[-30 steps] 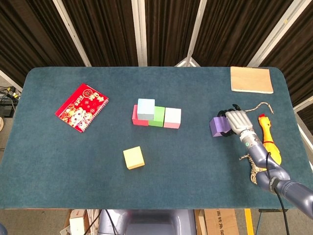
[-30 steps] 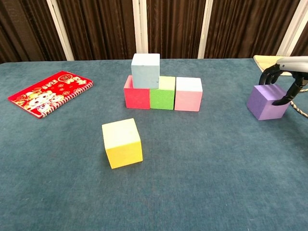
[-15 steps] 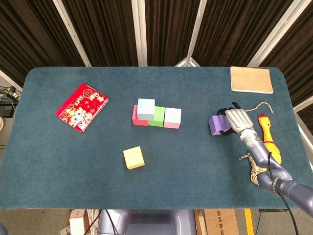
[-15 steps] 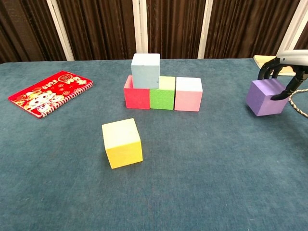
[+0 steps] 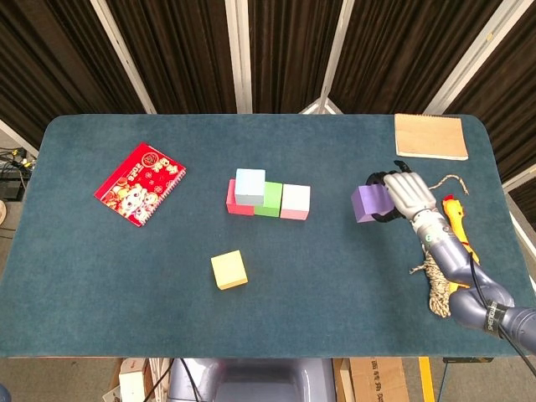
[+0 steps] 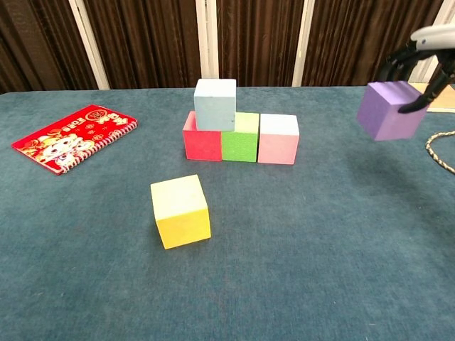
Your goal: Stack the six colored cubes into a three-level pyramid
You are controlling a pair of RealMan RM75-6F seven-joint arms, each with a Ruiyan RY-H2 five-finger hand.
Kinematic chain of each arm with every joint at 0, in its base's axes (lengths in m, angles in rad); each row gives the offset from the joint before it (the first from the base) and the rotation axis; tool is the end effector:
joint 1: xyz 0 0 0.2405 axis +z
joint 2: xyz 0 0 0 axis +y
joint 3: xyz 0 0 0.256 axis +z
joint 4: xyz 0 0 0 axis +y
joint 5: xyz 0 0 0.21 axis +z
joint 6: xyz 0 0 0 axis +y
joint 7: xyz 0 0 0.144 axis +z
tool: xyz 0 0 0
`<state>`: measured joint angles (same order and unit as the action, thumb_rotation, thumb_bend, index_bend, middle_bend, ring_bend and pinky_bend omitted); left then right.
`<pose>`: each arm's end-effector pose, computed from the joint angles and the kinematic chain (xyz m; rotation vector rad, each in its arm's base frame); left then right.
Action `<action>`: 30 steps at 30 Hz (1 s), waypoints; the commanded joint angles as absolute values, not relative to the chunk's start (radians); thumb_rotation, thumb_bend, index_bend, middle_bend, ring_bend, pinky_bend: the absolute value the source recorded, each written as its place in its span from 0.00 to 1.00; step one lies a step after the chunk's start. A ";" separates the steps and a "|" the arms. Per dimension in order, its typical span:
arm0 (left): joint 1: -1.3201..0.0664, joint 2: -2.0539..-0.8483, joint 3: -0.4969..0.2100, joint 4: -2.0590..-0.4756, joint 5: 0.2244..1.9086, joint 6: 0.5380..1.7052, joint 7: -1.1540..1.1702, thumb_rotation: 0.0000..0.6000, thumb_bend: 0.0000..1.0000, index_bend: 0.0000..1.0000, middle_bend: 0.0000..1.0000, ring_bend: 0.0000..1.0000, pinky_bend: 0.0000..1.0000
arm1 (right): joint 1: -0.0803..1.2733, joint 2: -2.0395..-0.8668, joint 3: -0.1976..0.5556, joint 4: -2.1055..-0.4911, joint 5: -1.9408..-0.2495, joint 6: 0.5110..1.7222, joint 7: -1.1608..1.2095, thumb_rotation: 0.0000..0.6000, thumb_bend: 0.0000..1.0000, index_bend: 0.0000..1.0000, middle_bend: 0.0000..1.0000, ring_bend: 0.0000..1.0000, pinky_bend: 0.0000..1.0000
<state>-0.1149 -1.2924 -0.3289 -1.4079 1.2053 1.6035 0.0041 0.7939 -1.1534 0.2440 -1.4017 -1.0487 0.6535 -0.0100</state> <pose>-0.3414 0.2306 0.1990 -0.8727 -0.7274 -0.9848 -0.2012 -0.4174 0.1235 1.7201 -1.0632 0.7914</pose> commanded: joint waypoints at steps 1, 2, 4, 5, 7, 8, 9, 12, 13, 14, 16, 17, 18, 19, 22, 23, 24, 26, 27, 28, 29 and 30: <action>-0.116 -1.292 -0.326 -1.408 1.206 1.598 0.002 1.00 0.32 0.16 0.10 0.01 0.00 | 0.873 -1.087 0.277 -1.507 -0.881 0.630 -0.131 1.00 0.39 0.39 0.50 0.31 0.00; -0.116 -1.291 -0.326 -1.408 1.205 1.596 0.001 1.00 0.32 0.16 0.10 0.01 0.00 | 0.891 -1.080 0.279 -1.521 -0.849 0.628 -0.154 1.00 0.39 0.39 0.50 0.31 0.00; -0.116 -1.291 -0.326 -1.408 1.203 1.593 0.000 1.00 0.32 0.16 0.10 0.01 0.00 | 0.931 -1.065 0.277 -1.549 -0.777 0.628 -0.206 1.00 0.39 0.39 0.50 0.31 0.00; -0.116 -1.290 -0.326 -1.407 1.202 1.590 -0.001 1.00 0.32 0.16 0.10 0.01 0.00 | 0.965 -1.057 0.274 -1.571 -0.720 0.634 -0.247 1.00 0.39 0.39 0.50 0.31 0.00; -0.117 -1.290 -0.326 -1.406 1.200 1.588 -0.002 1.00 0.32 0.16 0.10 0.01 0.00 | 1.018 -1.049 0.263 -1.609 -0.619 0.655 -0.309 1.00 0.39 0.39 0.50 0.31 0.00; -0.117 -1.289 -0.326 -1.406 1.200 1.585 -0.003 1.00 0.32 0.16 0.10 0.01 0.00 | 1.049 -1.047 0.255 -1.629 -0.559 0.674 -0.345 1.00 0.39 0.39 0.50 0.31 0.00; -0.117 -1.288 -0.325 -1.406 1.200 1.584 -0.005 1.00 0.32 0.16 0.10 0.01 0.00 | 1.082 -1.052 0.250 -1.648 -0.499 0.697 -0.378 1.00 0.39 0.39 0.50 0.31 0.00; -0.116 -1.286 -0.325 -1.408 1.201 1.584 -0.010 1.00 0.32 0.16 0.10 0.01 0.00 | 1.166 -1.081 0.235 -1.677 -0.344 0.767 -0.460 1.00 0.39 0.39 0.50 0.31 0.00; -0.115 -1.284 -0.326 -1.409 1.201 1.586 -0.013 1.00 0.32 0.16 0.10 0.01 0.00 | 1.197 -1.097 0.229 -1.680 -0.286 0.794 -0.492 1.00 0.39 0.39 0.50 0.31 0.00; -0.114 -1.284 -0.326 -1.409 1.201 1.587 -0.015 1.00 0.32 0.16 0.10 0.01 0.00 | 1.217 -1.108 0.225 -1.681 -0.250 0.812 -0.513 1.00 0.39 0.39 0.50 0.31 0.00; -0.110 -1.280 -0.330 -1.412 1.199 1.592 -0.021 1.00 0.32 0.16 0.10 0.01 0.00 | 1.276 -1.146 0.218 -1.674 -0.145 0.859 -0.574 1.00 0.39 0.39 0.50 0.31 0.00; -0.109 -1.279 -0.332 -1.412 1.198 1.594 -0.023 1.00 0.32 0.16 0.10 0.01 0.00 | 1.301 -1.164 0.217 -1.668 -0.097 0.882 -0.601 1.00 0.39 0.39 0.50 0.31 0.00; -0.107 -1.277 -0.333 -1.412 1.196 1.596 -0.025 1.00 0.32 0.16 0.10 0.01 0.00 | 1.324 -1.183 0.218 -1.661 -0.054 0.902 -0.626 1.00 0.39 0.39 0.50 0.31 0.00; -0.107 -1.276 -0.334 -1.412 1.196 1.597 -0.027 1.00 0.32 0.16 0.10 0.01 0.00 | 1.338 -1.194 0.219 -1.656 -0.029 0.914 -0.640 1.00 0.39 0.39 0.50 0.31 0.00; -0.104 -1.272 -0.338 -1.412 1.191 1.596 -0.036 1.00 0.32 0.16 0.10 0.01 0.00 | 1.384 -1.252 0.231 -1.623 0.065 0.963 -0.689 1.00 0.39 0.39 0.50 0.31 0.00; -0.104 -1.271 -0.339 -1.412 1.189 1.595 -0.039 1.00 0.32 0.16 0.10 0.01 0.00 | 1.395 -1.270 0.235 -1.610 0.092 0.975 -0.703 1.00 0.39 0.39 0.50 0.31 0.00; -0.103 -1.270 -0.340 -1.412 1.188 1.594 -0.041 1.00 0.32 0.16 0.10 0.01 0.00 | 1.402 -1.283 0.238 -1.601 0.110 0.983 -0.711 1.00 0.39 0.39 0.50 0.31 0.00; -0.101 -1.268 -0.342 -1.413 1.186 1.594 -0.047 1.00 0.32 0.16 0.10 0.01 0.00 | 1.418 -1.321 0.247 -1.572 0.155 1.006 -0.735 1.00 0.39 0.39 0.50 0.31 0.00; -0.101 -1.267 -0.343 -1.413 1.185 1.594 -0.049 1.00 0.32 0.16 0.10 0.01 0.00 | 1.426 -1.339 0.251 -1.557 0.174 1.017 -0.748 1.00 0.39 0.39 0.50 0.31 0.00; -0.100 -1.266 -0.344 -1.413 1.183 1.594 -0.052 1.00 0.32 0.16 0.10 0.01 0.00 | 1.432 -1.357 0.256 -1.541 0.190 1.030 -0.761 1.00 0.39 0.39 0.50 0.31 0.00; -0.100 -1.265 -0.344 -1.413 1.182 1.592 -0.054 1.00 0.32 0.16 0.10 0.01 0.00 | 1.438 -1.375 0.261 -1.526 0.201 1.042 -0.771 1.00 0.39 0.39 0.50 0.31 0.00; -0.100 -1.264 -0.345 -1.412 1.181 1.591 -0.055 1.00 0.32 0.16 0.10 0.01 0.00 | 1.440 -1.387 0.264 -1.516 0.206 1.049 -0.777 1.00 0.39 0.39 0.50 0.31 0.00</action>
<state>-0.0999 -1.2644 -0.3444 -1.4125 1.1812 1.5911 -0.0548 1.4241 -1.3603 0.2530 -1.5403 0.1869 1.0307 -0.7556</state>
